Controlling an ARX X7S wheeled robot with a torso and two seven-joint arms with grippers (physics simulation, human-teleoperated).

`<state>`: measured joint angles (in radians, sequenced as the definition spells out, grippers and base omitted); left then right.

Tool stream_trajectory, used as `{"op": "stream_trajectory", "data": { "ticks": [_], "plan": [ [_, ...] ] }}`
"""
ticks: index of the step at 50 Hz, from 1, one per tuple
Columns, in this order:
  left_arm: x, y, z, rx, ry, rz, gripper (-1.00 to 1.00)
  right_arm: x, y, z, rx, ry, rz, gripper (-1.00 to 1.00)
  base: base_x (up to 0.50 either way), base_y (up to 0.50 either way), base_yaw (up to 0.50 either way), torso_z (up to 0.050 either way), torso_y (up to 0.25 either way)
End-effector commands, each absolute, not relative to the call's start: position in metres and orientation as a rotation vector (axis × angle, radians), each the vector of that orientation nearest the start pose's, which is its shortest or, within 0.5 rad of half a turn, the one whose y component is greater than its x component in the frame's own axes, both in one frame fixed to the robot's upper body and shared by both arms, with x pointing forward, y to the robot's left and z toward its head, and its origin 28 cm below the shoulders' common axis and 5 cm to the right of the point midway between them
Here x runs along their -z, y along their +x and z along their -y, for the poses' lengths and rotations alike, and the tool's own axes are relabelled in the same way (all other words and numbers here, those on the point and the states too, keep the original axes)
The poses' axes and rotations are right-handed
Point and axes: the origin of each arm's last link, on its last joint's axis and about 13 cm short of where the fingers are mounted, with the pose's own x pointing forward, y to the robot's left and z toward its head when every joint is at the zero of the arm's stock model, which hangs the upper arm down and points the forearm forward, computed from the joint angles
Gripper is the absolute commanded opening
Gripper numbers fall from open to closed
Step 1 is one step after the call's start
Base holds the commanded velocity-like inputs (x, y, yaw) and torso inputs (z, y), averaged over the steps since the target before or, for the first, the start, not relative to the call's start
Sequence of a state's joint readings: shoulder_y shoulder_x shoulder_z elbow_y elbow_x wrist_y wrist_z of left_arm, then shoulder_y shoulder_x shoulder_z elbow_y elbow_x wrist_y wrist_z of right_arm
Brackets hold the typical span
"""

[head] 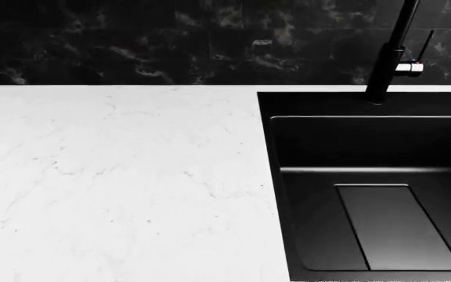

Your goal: Pick and place the shaker into the drawer. Then close the cabinet.

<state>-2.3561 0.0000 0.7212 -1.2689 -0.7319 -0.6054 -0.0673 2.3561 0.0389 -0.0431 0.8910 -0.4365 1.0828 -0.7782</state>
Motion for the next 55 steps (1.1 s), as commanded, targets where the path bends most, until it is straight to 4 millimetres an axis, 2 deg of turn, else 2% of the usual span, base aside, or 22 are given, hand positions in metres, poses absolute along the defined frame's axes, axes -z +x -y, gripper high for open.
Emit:
{"op": "stream_trajectory", "data": {
  "ticks": [1,7,8,23,29,38,44,55],
  "plan": [
    [-0.562,0.318,-0.176,0.102,0.110,0.403,1.00,-0.589,0.255,0.141,-0.297,-0.270,0.283,1.00,0.50,0.00,0.00,0.000,0.000],
    [-0.562,0.317,-0.173,0.117,0.100,0.397,1.00,-0.589,0.255,0.142,-0.290,-0.268,0.283,1.00,0.44,0.00,0.00,0.000,0.000],
    [-0.562,0.317,-0.173,0.120,0.092,0.392,-1.00,-0.589,0.254,0.142,-0.285,-0.266,0.284,1.00,0.00,0.00,0.00,0.000,0.012],
    [-0.565,0.315,-0.174,0.119,0.042,0.405,-1.00,-0.588,0.253,0.143,-0.258,-0.253,0.283,1.00,0.00,0.00,0.00,0.000,0.001],
    [-0.587,0.298,-0.181,0.057,-0.048,0.571,-1.00,-0.584,0.264,0.136,-0.317,-0.216,0.261,1.00,0.00,0.00,0.00,0.000,0.000],
    [-0.609,0.266,-0.179,0.097,-0.127,0.709,-1.00,-0.578,0.279,0.124,-0.393,-0.196,0.251,1.00,0.00,0.00,0.00,0.000,0.000],
    [-0.613,0.257,-0.175,0.119,-0.132,0.750,-1.00,-0.578,0.281,0.124,-0.403,-0.185,0.254,1.00,0.00,0.00,0.00,0.000,0.000],
    [-0.613,0.253,-0.171,0.157,-0.133,0.749,-1.00,-0.572,0.291,0.123,-0.436,-0.164,0.243,1.00,0.00,0.00,0.00,0.000,0.000]
  ]
}}
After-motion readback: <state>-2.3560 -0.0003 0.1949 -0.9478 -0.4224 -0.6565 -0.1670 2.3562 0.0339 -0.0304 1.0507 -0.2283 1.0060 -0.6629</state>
